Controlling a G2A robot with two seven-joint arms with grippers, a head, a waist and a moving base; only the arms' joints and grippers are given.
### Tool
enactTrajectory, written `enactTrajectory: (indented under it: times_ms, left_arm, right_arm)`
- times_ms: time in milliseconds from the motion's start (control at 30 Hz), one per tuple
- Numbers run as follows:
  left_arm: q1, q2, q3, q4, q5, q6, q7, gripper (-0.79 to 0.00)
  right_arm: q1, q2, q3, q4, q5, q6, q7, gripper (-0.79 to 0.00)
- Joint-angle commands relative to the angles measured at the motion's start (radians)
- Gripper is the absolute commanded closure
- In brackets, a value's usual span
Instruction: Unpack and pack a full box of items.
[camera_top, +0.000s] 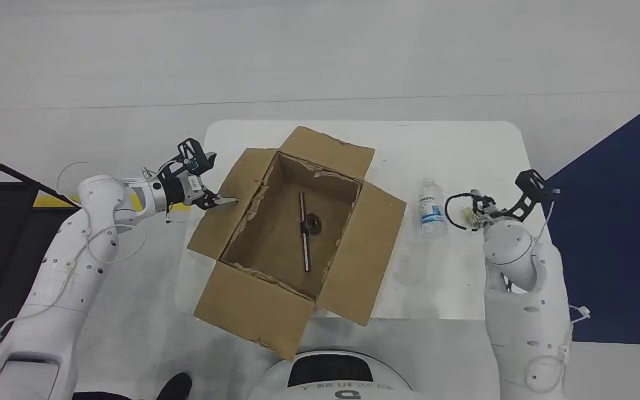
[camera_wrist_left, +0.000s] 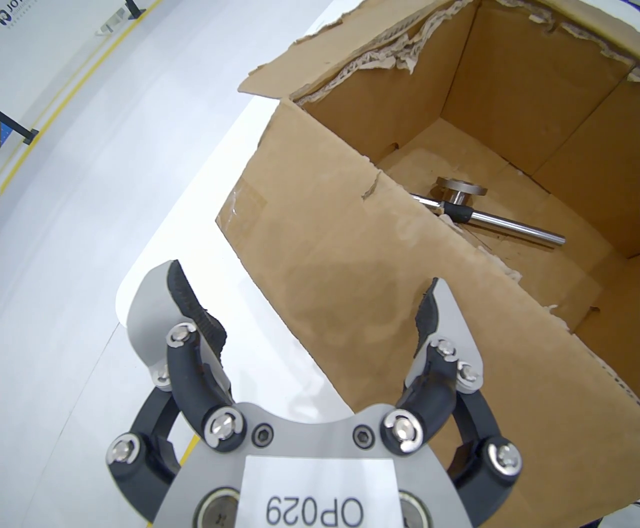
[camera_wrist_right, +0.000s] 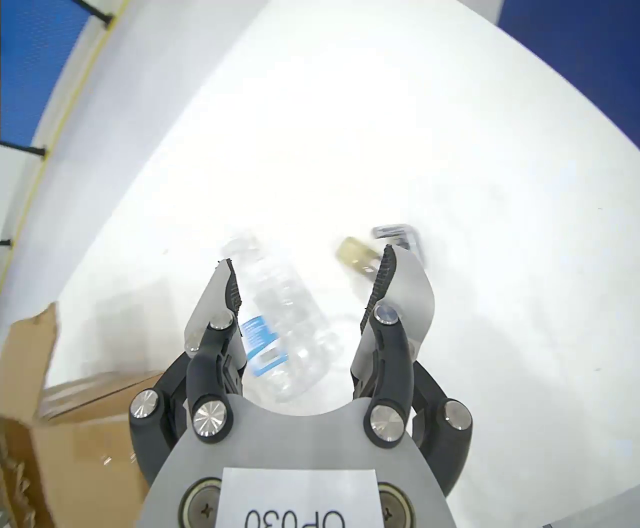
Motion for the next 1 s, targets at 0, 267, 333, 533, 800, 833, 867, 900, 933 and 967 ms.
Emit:
enactTrajectory:
  times_ms: [0,267,333,533,800,833,867,900,933,967]
  left_arm:
    - [0.000,0.000,0.000,0.000,0.000,0.000,0.000,-0.785]
    - [0.000,0.000,0.000,0.000,0.000,0.000,0.000,-0.785]
    - [0.000,0.000,0.000,0.000,0.000,0.000,0.000,-0.785]
    - [0.000,0.000,0.000,0.000,0.000,0.000,0.000,-0.785]
    - [0.000,0.000,0.000,0.000,0.000,0.000,0.000,-0.785]
    - [0.000,0.000,0.000,0.000,0.000,0.000,0.000,-0.785]
    - [0.000,0.000,0.000,0.000,0.000,0.000,0.000,-0.785]
    - [0.000,0.000,0.000,0.000,0.000,0.000,0.000,-0.785]
    - [0.000,0.000,0.000,0.000,0.000,0.000,0.000,-0.785]
    - [0.000,0.000,0.000,0.000,0.000,0.000,0.000,-0.785]
  right_arm:
    - [0.014,0.003,0.006,0.038,-0.028,0.022,0.025,-0.465]
    - [0.079,0.015,-0.006,0.137,-0.082,-0.009,0.117,-0.382]
    - [0.090,0.016,-0.017,0.142,-0.094,-0.015,0.123,-0.379]
    - [0.116,0.018,-0.051,0.162,-0.144,-0.011,0.158,-0.394]
    - [0.173,0.018,-0.101,0.245,-0.195,0.007,0.209,-0.385]
    - [0.180,0.018,-0.105,0.258,-0.207,0.019,0.208,-0.388]
    - [0.186,0.017,-0.111,0.267,-0.212,0.024,0.209,-0.388]
    - [0.192,0.017,-0.116,0.273,-0.214,0.025,0.210,-0.385]
    - [0.195,0.016,-0.119,0.277,-0.217,0.029,0.209,-0.382]
    - [0.197,0.016,-0.122,0.281,-0.221,0.033,0.208,-0.385]
